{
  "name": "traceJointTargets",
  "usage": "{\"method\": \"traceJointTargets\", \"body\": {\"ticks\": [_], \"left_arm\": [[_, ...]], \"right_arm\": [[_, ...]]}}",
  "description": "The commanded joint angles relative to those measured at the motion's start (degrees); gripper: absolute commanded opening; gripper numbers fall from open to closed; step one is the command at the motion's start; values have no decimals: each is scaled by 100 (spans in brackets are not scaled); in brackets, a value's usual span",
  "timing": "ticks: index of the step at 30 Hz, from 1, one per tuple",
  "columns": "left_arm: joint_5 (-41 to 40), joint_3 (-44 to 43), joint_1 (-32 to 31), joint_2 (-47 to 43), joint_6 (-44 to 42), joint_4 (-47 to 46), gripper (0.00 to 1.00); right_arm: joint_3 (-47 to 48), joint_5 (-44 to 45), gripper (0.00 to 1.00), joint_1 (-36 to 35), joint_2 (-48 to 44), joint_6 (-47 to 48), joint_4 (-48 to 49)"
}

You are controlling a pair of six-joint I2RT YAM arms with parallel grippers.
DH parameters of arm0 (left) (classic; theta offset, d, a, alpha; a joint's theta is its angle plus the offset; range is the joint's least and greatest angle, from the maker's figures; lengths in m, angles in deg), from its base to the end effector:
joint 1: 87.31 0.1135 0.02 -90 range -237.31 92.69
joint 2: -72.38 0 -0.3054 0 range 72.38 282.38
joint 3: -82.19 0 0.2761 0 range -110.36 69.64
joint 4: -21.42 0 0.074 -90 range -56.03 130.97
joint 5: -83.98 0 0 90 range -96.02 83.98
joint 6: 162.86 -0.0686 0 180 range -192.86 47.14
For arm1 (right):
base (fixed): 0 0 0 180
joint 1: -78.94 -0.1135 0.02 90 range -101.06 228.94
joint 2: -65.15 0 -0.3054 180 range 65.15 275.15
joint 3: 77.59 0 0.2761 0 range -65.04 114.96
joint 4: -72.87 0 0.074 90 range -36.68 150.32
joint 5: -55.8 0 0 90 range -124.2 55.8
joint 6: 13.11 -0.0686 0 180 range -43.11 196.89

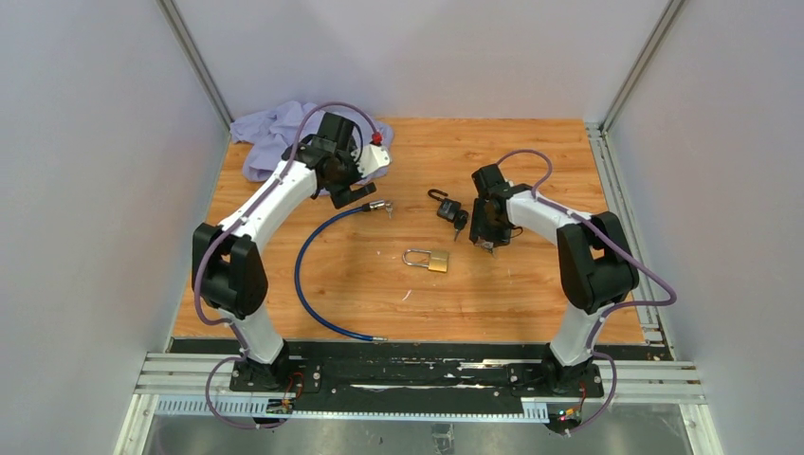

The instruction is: Unlock with the key

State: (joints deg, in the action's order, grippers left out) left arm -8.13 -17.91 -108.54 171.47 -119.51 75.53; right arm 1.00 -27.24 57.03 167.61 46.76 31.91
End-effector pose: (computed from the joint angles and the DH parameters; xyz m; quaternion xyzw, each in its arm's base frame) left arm 0.4016 -0.1533 0.3059 0.5247 0.7901 0.0867 0.3048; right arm 0.3731 0.1411 0.1714 0.0830 0.9707 0.0422 0.2214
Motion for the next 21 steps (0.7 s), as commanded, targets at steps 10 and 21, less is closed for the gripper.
{"method": "traceJointTargets", "body": {"ticks": [10,21], "left_arm": [[-147,67,215,-940,823,379,98],[198,281,330,-1340,758,600,98]], "right_arm": [[-172,-58,20,226,12,-37,145],[-465,-280,1,236,-283,-17,262]]}}
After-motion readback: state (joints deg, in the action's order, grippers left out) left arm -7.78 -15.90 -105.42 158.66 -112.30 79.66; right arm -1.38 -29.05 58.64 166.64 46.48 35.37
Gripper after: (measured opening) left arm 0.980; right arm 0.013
